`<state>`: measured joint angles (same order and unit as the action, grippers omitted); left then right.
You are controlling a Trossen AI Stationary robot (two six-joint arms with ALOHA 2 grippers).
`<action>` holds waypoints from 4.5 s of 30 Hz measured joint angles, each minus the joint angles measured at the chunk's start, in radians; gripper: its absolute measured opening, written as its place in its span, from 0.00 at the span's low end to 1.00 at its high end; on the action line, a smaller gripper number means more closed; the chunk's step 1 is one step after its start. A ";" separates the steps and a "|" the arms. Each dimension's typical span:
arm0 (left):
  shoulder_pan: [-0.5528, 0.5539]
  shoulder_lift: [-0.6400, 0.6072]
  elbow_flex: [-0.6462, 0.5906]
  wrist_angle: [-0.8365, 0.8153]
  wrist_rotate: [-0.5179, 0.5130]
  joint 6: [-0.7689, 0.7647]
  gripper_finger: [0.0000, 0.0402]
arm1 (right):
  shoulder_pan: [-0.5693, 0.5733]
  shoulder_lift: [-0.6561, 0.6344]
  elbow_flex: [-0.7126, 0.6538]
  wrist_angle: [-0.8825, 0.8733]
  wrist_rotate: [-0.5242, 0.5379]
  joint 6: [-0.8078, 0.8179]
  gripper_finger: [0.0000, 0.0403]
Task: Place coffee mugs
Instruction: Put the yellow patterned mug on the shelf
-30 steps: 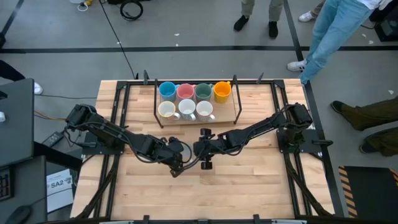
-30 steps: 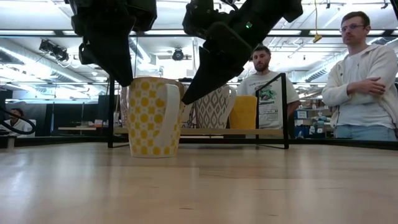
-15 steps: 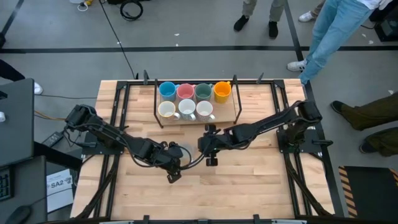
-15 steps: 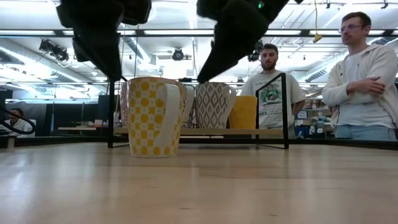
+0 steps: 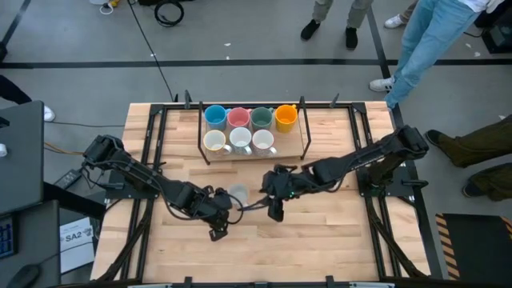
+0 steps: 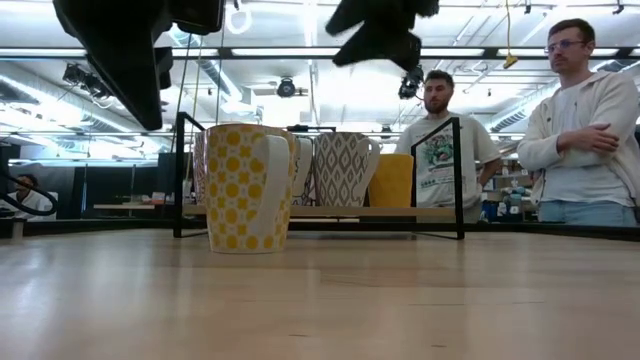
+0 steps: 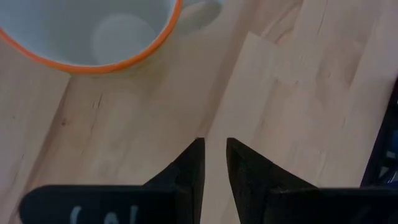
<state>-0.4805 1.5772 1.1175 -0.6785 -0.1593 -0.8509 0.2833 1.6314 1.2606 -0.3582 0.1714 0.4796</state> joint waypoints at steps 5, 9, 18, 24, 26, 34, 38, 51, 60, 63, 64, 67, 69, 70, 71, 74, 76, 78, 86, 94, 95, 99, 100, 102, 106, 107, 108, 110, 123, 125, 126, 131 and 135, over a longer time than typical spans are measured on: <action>0.000 0.000 0.000 0.000 -0.003 0.002 0.18 | 0.031 0.000 0.000 0.077 0.113 0.088 0.46; -0.001 0.000 0.000 -0.001 -0.004 0.002 0.18 | 0.026 0.000 0.000 0.164 0.144 0.098 0.46; -0.002 0.000 0.000 -0.011 -0.004 0.002 0.18 | -0.031 0.001 0.000 0.181 0.153 0.131 0.46; -0.002 -0.001 0.000 -0.016 -0.004 0.002 0.18 | -0.081 0.015 0.001 0.141 0.158 0.163 0.46; -0.002 -0.001 0.000 -0.016 -0.004 0.002 0.18 | -0.090 0.024 -0.001 0.124 0.156 0.171 0.46; -0.006 -0.002 -0.001 -0.032 -0.004 -0.001 0.18 | -0.110 0.102 0.042 0.096 0.118 0.159 0.46; -0.009 -0.002 -0.001 -0.043 -0.001 -0.001 0.18 | -0.111 0.151 0.139 0.020 0.108 0.090 0.46; -0.087 -0.001 -0.001 -0.062 0.000 -0.002 0.18 | -0.141 0.410 0.537 -0.276 0.011 -0.186 0.46; -0.156 0.000 -0.001 -0.054 0.000 -0.012 0.18 | -0.151 0.481 0.591 -0.344 0.013 -0.298 0.46; -0.168 0.000 0.000 -0.056 0.000 -0.029 0.18 | -0.159 0.480 0.592 -0.348 0.019 -0.300 0.46; -0.171 0.000 0.000 -0.052 -0.001 -0.032 0.18 | -0.162 0.480 0.592 -0.356 0.019 -0.300 0.46; -0.176 0.000 0.000 -0.050 -0.003 -0.035 0.18 | -0.170 0.480 0.589 -0.359 0.012 -0.300 0.46; -0.176 0.000 0.000 -0.049 -0.003 -0.036 0.18 | -0.173 0.480 0.578 -0.361 0.013 -0.300 0.46; -0.176 0.000 0.000 -0.050 -0.004 -0.036 0.18 | -0.174 0.480 0.570 -0.361 0.011 -0.300 0.46; -0.175 0.000 0.000 -0.048 -0.004 -0.036 0.18 | -0.176 0.480 0.564 -0.364 0.010 -0.299 0.46; -0.175 0.000 0.000 -0.048 -0.004 -0.036 0.18 | -0.176 0.480 0.542 -0.357 0.010 -0.292 0.46; -0.175 0.000 0.000 -0.047 -0.004 -0.036 0.18 | -0.177 0.480 0.525 -0.361 0.010 -0.291 0.46; -0.175 0.000 0.000 -0.045 -0.004 -0.036 0.18 | -0.176 0.480 0.517 -0.358 0.010 -0.289 0.46; -0.175 0.000 0.000 -0.043 -0.004 -0.036 0.18 | -0.176 0.479 0.514 -0.353 0.007 -0.288 0.43; -0.175 0.000 0.000 -0.043 -0.004 -0.037 0.18 | -0.177 0.479 0.514 -0.354 -0.025 -0.288 0.26; -0.175 0.000 0.000 -0.043 -0.004 -0.037 0.18 | -0.178 0.479 0.514 -0.354 -0.032 -0.288 0.24; -0.175 0.000 0.000 -0.043 -0.004 -0.037 0.18 | -0.181 0.479 0.514 -0.354 -0.044 -0.286 0.14; -0.175 0.000 0.000 -0.043 -0.004 -0.037 0.18 | -0.181 0.479 0.514 -0.353 -0.044 -0.285 0.12; -0.175 0.000 0.000 -0.043 -0.004 -0.037 0.18 | -0.181 0.477 0.514 -0.350 -0.051 -0.285 0.07; -0.175 0.000 0.000 -0.043 -0.004 -0.037 0.18 | -0.180 0.476 0.515 -0.349 -0.059 -0.285 0.04; -0.175 0.000 0.000 -0.043 -0.004 -0.037 0.18 | -0.181 0.476 0.515 -0.349 -0.067 -0.285 0.04; -0.175 0.000 0.000 -0.043 -0.004 -0.037 0.18 | -0.182 0.476 0.515 -0.349 -0.075 -0.285 0.04; -0.175 0.000 0.000 -0.043 -0.004 -0.037 0.18 | -0.182 0.476 0.515 -0.351 -0.078 -0.284 0.05; -0.175 0.000 0.000 -0.041 -0.038 -0.036 0.18 | -0.189 0.397 0.510 -0.458 -0.121 -0.273 0.04; -0.175 0.000 0.000 -0.039 -0.054 -0.036 0.18 | -0.192 0.360 0.512 -0.505 -0.121 -0.272 0.04; -0.175 0.000 0.000 -0.038 -0.061 -0.036 0.18 | -0.194 0.341 0.512 -0.535 -0.121 -0.274 0.04; -0.175 0.000 0.000 -0.015 -0.095 -0.036 0.18 | -0.223 0.232 0.512 -0.670 -0.122 -0.274 0.04; -0.175 0.000 0.000 0.008 -0.103 -0.036 0.18 | -0.264 0.133 0.512 -0.765 -0.122 -0.295 0.04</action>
<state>-0.6559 1.5768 1.1172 -0.6701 -0.2627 -0.8871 0.0196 1.7646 1.7729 -1.1229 0.0498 0.1845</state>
